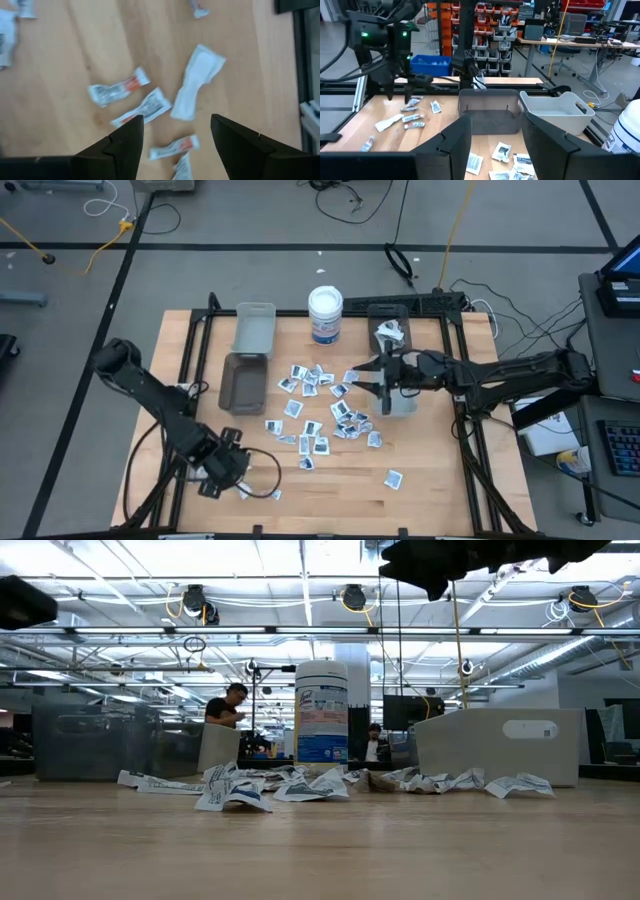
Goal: Pick & Place First Aid Supplies
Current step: Put the green bandage into the right black bin
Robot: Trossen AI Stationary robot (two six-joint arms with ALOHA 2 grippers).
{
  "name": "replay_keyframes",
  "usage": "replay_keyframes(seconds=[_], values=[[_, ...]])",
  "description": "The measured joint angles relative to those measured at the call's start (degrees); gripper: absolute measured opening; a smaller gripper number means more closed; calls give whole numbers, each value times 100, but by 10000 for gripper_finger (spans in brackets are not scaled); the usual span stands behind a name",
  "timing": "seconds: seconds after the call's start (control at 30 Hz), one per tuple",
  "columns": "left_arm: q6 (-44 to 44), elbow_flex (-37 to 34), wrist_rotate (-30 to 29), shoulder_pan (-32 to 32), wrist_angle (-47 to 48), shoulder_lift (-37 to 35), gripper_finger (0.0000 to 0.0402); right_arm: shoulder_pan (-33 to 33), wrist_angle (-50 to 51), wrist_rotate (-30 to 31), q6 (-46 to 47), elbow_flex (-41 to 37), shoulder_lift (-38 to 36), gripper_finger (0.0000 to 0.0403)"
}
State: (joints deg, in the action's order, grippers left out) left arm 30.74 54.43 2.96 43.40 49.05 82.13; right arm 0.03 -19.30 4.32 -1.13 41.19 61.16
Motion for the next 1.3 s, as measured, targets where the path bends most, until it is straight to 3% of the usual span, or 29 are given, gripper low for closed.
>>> replay_keyframes(seconds=[0.37,0.73,0.87,1.13,1.3], values=[[159,0,4,432,-900,1078,237,0,329,10,87,0,-117,167],[476,24,161,505,-1016,1702,229,4,337,11,87,0,-129,167],[470,0,105,501,-1022,1637,177,4,328,12,60,0,-145,167],[542,-9,70,501,-1042,1621,23,4,325,13,-44,0,-163,167],[517,-13,255,511,-1424,1535,10,4,316,15,-127,0,-163,167]])
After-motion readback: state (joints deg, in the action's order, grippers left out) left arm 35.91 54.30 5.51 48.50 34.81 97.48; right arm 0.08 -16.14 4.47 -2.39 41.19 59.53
